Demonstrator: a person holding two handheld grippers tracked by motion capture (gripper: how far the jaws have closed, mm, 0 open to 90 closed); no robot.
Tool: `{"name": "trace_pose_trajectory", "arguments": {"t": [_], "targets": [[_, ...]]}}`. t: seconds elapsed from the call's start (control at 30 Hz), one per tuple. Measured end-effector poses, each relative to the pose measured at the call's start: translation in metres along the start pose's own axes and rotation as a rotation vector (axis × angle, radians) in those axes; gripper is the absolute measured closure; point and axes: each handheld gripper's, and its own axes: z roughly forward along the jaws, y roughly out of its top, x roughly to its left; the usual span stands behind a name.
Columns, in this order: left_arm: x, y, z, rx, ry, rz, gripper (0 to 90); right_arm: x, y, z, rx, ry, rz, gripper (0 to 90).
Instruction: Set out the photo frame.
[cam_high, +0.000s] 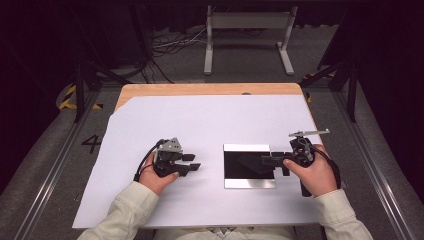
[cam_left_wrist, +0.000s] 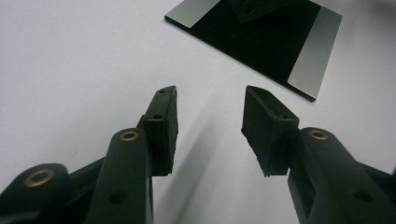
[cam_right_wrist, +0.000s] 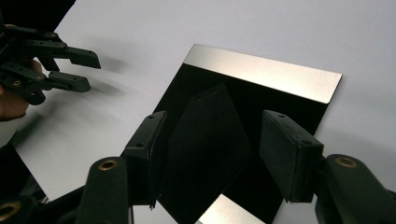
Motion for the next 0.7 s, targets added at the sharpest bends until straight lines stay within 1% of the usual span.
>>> {"name": "trace_pose_trajectory", "arguments": {"t": [0.07, 0.17, 0.2, 0.23, 0.4, 0.47, 0.7], "targets": [[0.000, 0.000, 0.000, 0.000, 0.000, 0.002, 56.1, -0.002, 0.000, 0.003, 0.010, 0.006, 0.015, 42.5], [0.000, -0.001, -0.001, -0.001, 0.002, -0.007, 56.1, -0.003, -0.001, 0.006, 0.027, 0.011, 0.036, 42.5], [0.000, -0.001, -0.002, -0.001, 0.001, -0.005, 56.1, -0.004, -0.001, 0.007, 0.031, 0.015, 0.047, 42.5], [0.000, -0.002, -0.002, 0.002, 0.001, -0.001, 56.0, -0.004, -0.001, 0.008, 0.044, 0.022, 0.069, 42.6], [0.000, -0.002, -0.002, 0.002, -0.002, 0.000, 55.8, -0.006, -0.003, 0.012, 0.066, 0.046, 0.130, 43.3], [0.000, -0.002, -0.002, 0.002, -0.002, 0.001, 55.8, -0.007, -0.003, 0.013, 0.073, 0.052, 0.146, 43.4], [-0.001, -0.002, -0.002, 0.000, -0.004, -0.003, 55.7, -0.008, -0.005, 0.018, 0.106, 0.075, 0.175, 43.7]]}}
